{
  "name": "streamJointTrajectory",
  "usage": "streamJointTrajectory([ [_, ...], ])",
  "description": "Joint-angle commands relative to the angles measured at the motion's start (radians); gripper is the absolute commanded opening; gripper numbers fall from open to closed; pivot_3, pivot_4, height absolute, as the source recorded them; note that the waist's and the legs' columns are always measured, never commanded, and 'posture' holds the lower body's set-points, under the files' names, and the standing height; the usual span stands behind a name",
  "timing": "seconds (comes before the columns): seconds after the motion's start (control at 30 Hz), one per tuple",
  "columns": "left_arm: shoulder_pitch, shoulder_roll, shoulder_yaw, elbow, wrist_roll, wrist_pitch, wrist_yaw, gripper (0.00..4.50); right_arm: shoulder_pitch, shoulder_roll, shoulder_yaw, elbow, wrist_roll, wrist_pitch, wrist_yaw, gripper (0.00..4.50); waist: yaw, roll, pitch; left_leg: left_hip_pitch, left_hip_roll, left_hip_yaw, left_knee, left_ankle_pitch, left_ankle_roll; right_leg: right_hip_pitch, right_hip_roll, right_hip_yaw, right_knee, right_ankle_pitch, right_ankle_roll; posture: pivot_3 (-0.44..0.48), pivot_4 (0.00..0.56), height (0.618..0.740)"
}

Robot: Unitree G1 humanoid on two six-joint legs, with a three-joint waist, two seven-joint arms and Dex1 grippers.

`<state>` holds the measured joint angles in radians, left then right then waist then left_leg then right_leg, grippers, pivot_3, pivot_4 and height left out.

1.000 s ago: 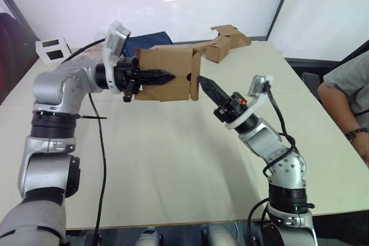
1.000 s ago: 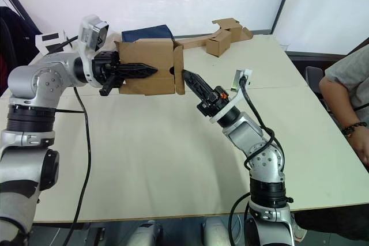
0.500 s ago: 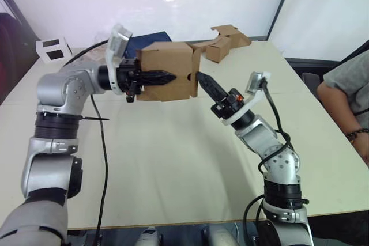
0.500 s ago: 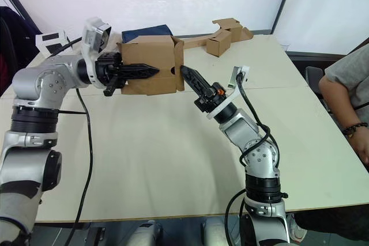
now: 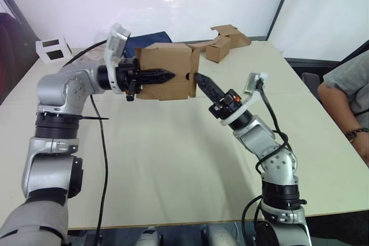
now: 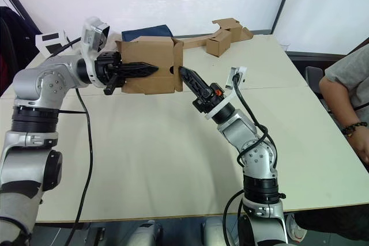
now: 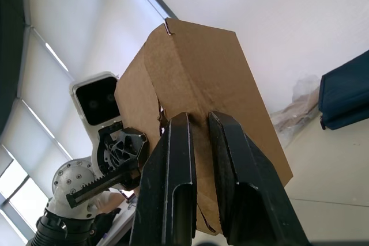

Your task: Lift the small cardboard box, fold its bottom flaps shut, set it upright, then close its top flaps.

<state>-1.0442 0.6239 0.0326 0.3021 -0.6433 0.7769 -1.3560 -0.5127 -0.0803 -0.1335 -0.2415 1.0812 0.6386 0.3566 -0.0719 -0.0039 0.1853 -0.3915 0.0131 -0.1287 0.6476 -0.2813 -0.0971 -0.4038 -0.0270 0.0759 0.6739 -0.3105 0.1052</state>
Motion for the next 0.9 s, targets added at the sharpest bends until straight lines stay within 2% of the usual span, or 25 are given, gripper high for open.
streamJointTrajectory([
  [0.03, -0.022, 0.002, 0.026, -0.015, -0.016, -0.017, -0.015, 0.00, -0.017, 0.004, 0.028, -0.015, -0.016, 0.006, 0.004, 0.45, 0.000, 0.000, 0.000, 0.000, 0.000, 0.000, 0.000, 0.000, 0.000, 0.000, 0.000, 0.000, 0.000, 0.000, 0.000, 0.000, 0.150, 0.740],
  [0.7, -0.013, 0.008, 0.028, -0.016, -0.016, -0.022, -0.020, 0.00, -0.038, 0.018, 0.012, 0.005, -0.056, -0.011, -0.025, 0.45, -0.001, 0.000, 0.000, 0.000, 0.000, 0.000, 0.000, 0.000, 0.000, 0.000, 0.000, 0.000, 0.000, 0.000, 0.000, 0.000, 0.150, 0.740],
  [0.9, -0.009, 0.003, 0.022, -0.011, -0.010, -0.032, -0.018, 0.00, -0.036, 0.028, 0.005, -0.017, -0.006, 0.011, -0.013, 0.45, 0.000, 0.000, 0.000, 0.000, 0.000, 0.000, 0.000, 0.000, 0.000, 0.000, 0.000, 0.000, 0.000, 0.000, 0.000, 0.000, 0.150, 0.740],
])
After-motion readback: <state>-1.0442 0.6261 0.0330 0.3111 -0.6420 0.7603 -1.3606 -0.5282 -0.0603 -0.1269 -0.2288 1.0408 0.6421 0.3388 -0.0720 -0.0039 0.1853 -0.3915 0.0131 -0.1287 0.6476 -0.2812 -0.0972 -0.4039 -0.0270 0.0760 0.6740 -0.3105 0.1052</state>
